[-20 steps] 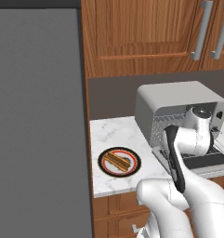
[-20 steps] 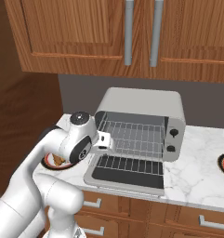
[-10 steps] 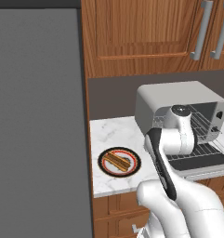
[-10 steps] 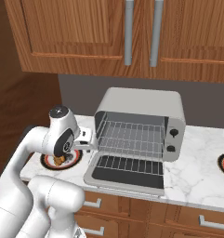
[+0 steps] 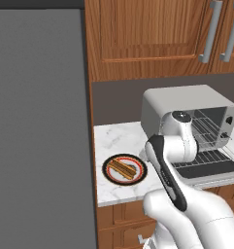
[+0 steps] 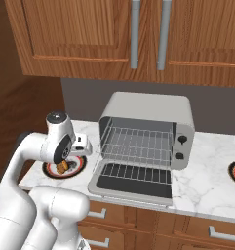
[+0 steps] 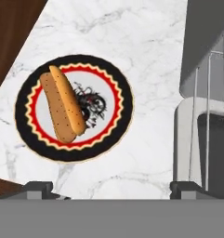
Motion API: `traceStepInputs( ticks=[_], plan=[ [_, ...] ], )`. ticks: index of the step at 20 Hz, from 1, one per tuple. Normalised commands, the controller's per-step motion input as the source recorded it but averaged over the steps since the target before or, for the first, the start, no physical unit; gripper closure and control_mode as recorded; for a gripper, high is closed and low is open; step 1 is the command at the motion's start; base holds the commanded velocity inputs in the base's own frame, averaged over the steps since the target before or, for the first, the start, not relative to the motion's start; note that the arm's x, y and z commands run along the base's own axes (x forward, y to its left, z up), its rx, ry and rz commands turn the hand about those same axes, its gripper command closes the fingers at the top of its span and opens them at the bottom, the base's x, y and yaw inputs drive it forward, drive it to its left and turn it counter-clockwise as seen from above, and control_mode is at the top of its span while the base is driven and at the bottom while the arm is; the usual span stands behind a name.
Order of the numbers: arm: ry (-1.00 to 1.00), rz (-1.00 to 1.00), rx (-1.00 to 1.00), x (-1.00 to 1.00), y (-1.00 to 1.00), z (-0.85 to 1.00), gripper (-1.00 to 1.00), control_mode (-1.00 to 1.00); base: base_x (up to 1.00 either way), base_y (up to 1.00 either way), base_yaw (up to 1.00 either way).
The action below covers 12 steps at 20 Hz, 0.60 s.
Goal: Open the toaster oven door. Place the hotdog bun on the bottom rack in the toaster oven and place the chicken drumstick on the top rack.
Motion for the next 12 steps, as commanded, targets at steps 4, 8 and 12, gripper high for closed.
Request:
traceStepInputs(
  ticks=[4,8,12],
  plan=[
    [0.1,0.06,0.06,0.2,0.45,-0.18,-1.0,-1.0,0.0,0.0,0.0],
    [0.09,0.04,0.0,0.27,0.43,-0.24,-1.0,-1.0,0.0,0.0,0.0],
    [0.08,0.0,0.0,0.35,0.35,-0.26,-1.0,-1.0,0.0,0.0,0.0]
  ],
)
